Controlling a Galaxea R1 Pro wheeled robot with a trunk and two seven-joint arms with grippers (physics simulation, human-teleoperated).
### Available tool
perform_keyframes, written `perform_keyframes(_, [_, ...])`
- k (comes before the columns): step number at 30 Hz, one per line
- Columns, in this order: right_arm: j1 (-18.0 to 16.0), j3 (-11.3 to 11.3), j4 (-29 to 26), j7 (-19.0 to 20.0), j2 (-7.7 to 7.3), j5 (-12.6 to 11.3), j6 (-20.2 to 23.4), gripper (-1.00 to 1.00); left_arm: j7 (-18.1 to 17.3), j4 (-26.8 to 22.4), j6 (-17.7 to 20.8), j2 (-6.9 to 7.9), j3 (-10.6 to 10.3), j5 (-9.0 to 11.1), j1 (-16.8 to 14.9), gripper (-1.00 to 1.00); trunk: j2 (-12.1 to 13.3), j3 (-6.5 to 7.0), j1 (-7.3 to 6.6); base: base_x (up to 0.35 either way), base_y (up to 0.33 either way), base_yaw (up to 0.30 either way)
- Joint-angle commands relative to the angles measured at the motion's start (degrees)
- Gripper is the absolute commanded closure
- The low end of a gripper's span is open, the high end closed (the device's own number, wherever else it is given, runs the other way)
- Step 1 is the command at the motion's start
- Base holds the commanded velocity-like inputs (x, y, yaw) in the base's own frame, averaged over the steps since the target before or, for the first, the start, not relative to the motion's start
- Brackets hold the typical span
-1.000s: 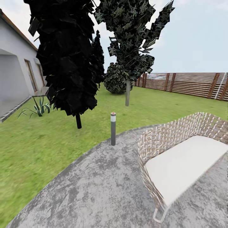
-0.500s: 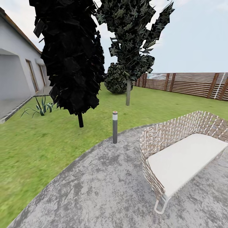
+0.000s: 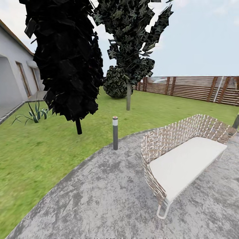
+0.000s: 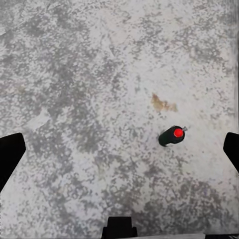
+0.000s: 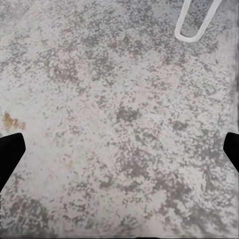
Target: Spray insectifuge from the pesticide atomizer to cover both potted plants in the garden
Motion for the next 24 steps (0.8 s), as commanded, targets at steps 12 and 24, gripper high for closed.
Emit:
perform_keyframes(12, [0.0, 0.0, 0.1, 0.0, 0.01, 0.0, -0.2, -1.0, 0.0, 0.0, -0.2, 0.09, 0.0, 0.0, 0.0, -1.0, 0.0, -0.06, -0.02, -0.269, 0.189, -0.269])
perform_keyframes(24, [0.0, -0.2, -0.1, -0.3, 0.01, -0.1, -0.3, -1.0, 0.0, -0.1, -0.2, 0.24, 0.0, 0.3, 0.0, -1.0, 0.0, -0.64, -0.02, -0.271, 0.216, -0.235])
